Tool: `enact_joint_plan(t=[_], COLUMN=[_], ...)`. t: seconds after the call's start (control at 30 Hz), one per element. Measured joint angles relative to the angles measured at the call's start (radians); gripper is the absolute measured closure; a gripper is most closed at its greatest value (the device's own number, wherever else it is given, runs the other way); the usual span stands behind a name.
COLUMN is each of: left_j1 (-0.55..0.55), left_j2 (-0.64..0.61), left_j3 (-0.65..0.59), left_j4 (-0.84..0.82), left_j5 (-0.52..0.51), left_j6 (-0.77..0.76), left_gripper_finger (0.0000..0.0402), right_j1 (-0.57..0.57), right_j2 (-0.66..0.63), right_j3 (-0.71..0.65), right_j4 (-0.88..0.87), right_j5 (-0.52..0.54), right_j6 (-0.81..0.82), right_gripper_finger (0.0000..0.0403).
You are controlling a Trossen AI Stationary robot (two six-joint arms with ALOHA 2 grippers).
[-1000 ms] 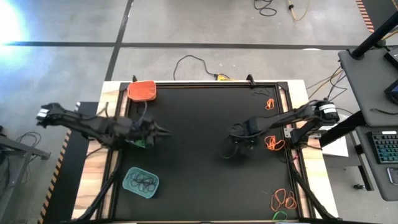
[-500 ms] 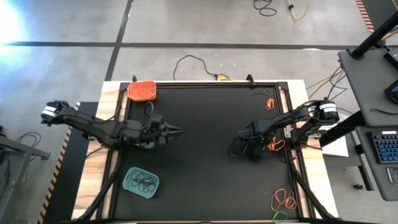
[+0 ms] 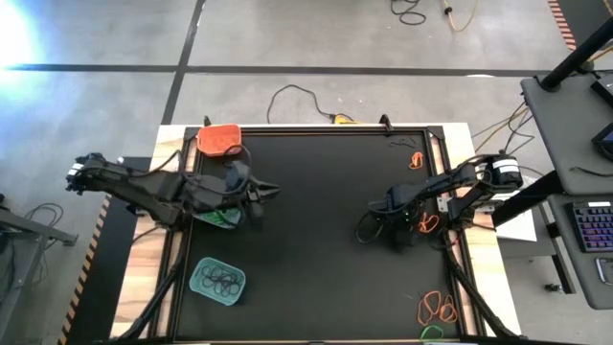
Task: Sort rubber bands into baskets
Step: Put the orange rubber band into the orange bin
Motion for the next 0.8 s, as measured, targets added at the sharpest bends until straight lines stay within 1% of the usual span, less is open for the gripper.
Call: enact_joint_plan(t=[0.17, 0.2, 0.27, 0.43, 0.57, 0.67, 0.8], left_j1=[0.000, 0.000, 0.000, 0.000, 0.000, 0.000, 0.000], left_j2=[-0.015, -0.020, -0.029, -0.045, -0.065, -0.092, -0.134], left_j3=[0.070, 0.083, 0.105, 0.136, 0.146, 0.141, 0.136], left_j4=[-0.084, -0.105, -0.145, -0.246, -0.286, -0.299, -0.333], left_j5=[0.000, 0.000, -0.004, -0.052, -0.054, -0.053, -0.052], left_j6=[0.075, 0.084, 0.100, 0.126, 0.126, 0.127, 0.130], left_gripper_finger=[0.0355, 0.0355, 0.0355, 0.0355, 0.0355, 0.0355, 0.0355], right_j1=[0.000, 0.000, 0.000, 0.000, 0.000, 0.000, 0.000], right_j2=[0.000, 0.000, -0.002, -0.002, -0.002, -0.003, 0.004], right_j3=[0.007, 0.016, 0.043, 0.146, 0.242, 0.304, 0.352], right_j4=[-0.022, -0.024, -0.018, -0.001, 0.072, 0.187, 0.432], right_j5=[0.009, 0.009, 0.009, 0.026, 0.044, 0.045, 0.077], right_j6=[0.017, 0.027, 0.044, 0.057, 0.061, 0.072, 0.100], right_gripper_finger=[0.0378, 0.0386, 0.0389, 0.0390, 0.0390, 0.0390, 0.0390])
